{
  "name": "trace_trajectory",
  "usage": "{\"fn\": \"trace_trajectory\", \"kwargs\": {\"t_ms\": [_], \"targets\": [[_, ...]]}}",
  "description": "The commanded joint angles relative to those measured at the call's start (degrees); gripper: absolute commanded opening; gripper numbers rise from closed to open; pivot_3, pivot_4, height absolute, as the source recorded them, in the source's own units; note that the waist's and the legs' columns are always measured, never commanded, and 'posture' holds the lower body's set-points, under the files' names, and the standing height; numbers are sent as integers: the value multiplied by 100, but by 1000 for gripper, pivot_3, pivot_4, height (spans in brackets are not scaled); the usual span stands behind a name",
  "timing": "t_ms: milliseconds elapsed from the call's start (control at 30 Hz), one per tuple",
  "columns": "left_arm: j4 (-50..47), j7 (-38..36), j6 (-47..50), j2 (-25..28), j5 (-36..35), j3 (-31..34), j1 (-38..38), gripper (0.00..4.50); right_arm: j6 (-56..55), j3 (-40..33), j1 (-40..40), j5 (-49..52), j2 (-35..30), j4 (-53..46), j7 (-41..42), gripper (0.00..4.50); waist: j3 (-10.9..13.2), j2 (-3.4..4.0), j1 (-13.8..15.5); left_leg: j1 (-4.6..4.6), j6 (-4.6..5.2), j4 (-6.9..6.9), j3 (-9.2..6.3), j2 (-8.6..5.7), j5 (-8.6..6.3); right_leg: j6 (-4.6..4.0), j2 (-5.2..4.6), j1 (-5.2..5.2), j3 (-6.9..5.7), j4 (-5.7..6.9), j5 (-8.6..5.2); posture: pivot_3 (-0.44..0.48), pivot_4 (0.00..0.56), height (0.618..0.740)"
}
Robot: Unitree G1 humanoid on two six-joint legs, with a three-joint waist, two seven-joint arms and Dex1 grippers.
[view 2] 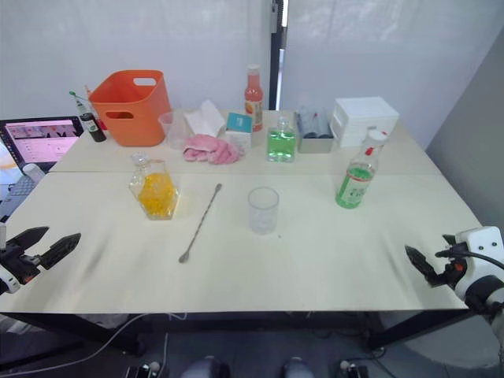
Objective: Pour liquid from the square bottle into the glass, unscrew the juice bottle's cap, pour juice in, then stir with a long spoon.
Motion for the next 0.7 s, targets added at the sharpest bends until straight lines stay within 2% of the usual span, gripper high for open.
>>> {"fn": "trace_trajectory", "kwargs": {"t_ms": [33, 267, 500, 700], "targets": [[-202, 71, 17, 74, -7, 62, -31, 4500, -112, -63, -199, 161, 66, -28, 2, 4474, 0, -1, -1, 0, 0, 0, 0, 0, 0, 0, 0, 0, 0, 0, 0, 0, 150, 715], [-1216, 908, 617, -823, -648, 185, 185, 4500, 336, 362, -1189, 868, 38, -200, 460, 4474, -1, -2, -56, 10, 5, 0, 7, 12, -3, 5, 2, 1, 18, 3, 4, 0, 150, 715], [-2579, 2411, 931, -2092, -703, -566, 125, 4500, 859, 1307, -2375, 1440, -305, -282, 1497, 4474, 0, -5, -41, 13, 9, 4, 3, 4, -5, 13, -1, 7, 27, 4, 10, 0, 150, 715], [-2752, 3252, 959, -2277, -109, -1162, -227, 4500, 903, 2045, -3098, 1492, -564, -220, 2493, 4474, 3, -14, 10, 12, 11, 9, 5, -9, -6, 17, 0, 7, 29, 3, 14, 0, 150, 715]]}}
